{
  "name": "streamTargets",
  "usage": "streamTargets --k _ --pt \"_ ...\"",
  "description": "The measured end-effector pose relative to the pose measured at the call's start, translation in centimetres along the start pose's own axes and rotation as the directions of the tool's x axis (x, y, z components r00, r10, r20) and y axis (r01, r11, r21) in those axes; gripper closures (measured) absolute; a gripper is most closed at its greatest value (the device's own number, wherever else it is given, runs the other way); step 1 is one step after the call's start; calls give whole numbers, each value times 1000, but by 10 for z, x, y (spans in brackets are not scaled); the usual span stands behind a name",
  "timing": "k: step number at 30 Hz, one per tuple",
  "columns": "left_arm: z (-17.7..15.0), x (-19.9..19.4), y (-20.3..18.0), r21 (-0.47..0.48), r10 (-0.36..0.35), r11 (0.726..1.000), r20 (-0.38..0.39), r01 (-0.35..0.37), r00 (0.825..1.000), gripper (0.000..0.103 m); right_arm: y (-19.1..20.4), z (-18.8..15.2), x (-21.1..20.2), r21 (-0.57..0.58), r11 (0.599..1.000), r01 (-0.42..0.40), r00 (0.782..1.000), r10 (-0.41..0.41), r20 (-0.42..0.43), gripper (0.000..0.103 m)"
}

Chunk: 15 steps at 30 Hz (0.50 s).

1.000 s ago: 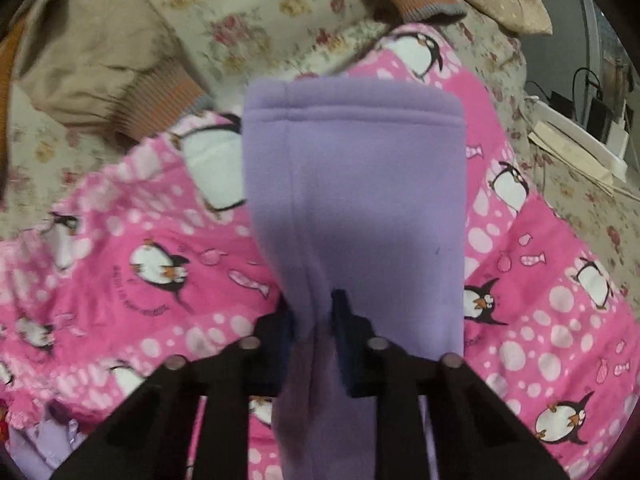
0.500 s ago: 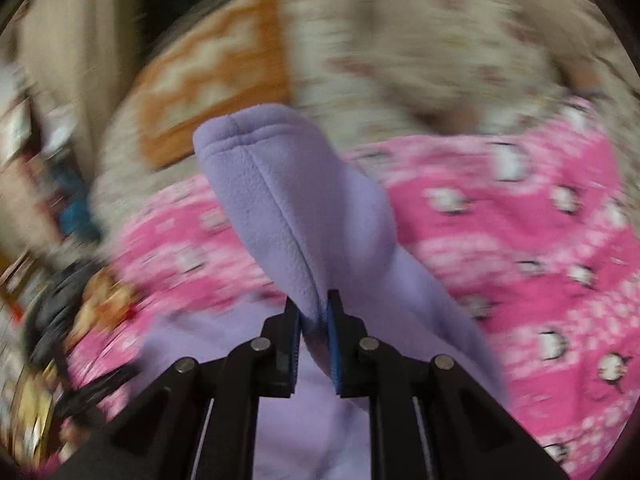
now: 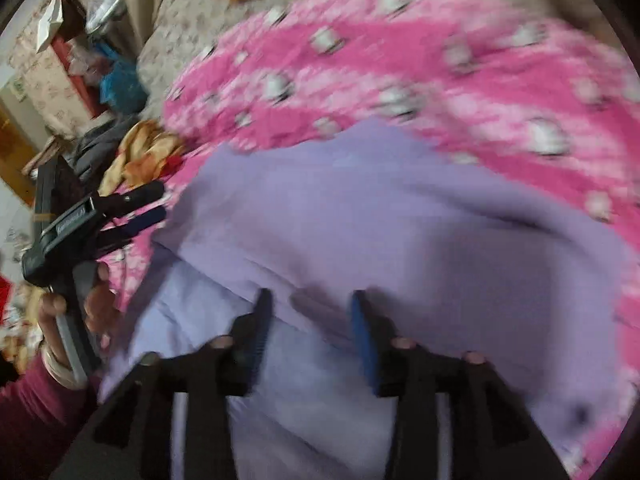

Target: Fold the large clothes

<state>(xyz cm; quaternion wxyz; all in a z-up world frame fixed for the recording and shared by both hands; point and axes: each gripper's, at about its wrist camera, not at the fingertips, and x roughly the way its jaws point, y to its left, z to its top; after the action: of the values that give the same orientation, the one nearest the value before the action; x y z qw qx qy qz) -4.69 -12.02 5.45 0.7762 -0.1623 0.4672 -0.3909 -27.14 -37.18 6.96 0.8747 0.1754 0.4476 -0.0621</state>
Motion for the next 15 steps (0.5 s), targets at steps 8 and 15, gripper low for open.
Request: streamTargets --k 8,15 --pt "-18 19 -23 87 22 996 -50 -17 998 58 -102 -50 -91 218 933 286 941 -317 123 32" --pt "-32 34 -37 179 92 981 -75 -77 993 58 -107 -55 -73 129 953 275 948 -291 132 94"
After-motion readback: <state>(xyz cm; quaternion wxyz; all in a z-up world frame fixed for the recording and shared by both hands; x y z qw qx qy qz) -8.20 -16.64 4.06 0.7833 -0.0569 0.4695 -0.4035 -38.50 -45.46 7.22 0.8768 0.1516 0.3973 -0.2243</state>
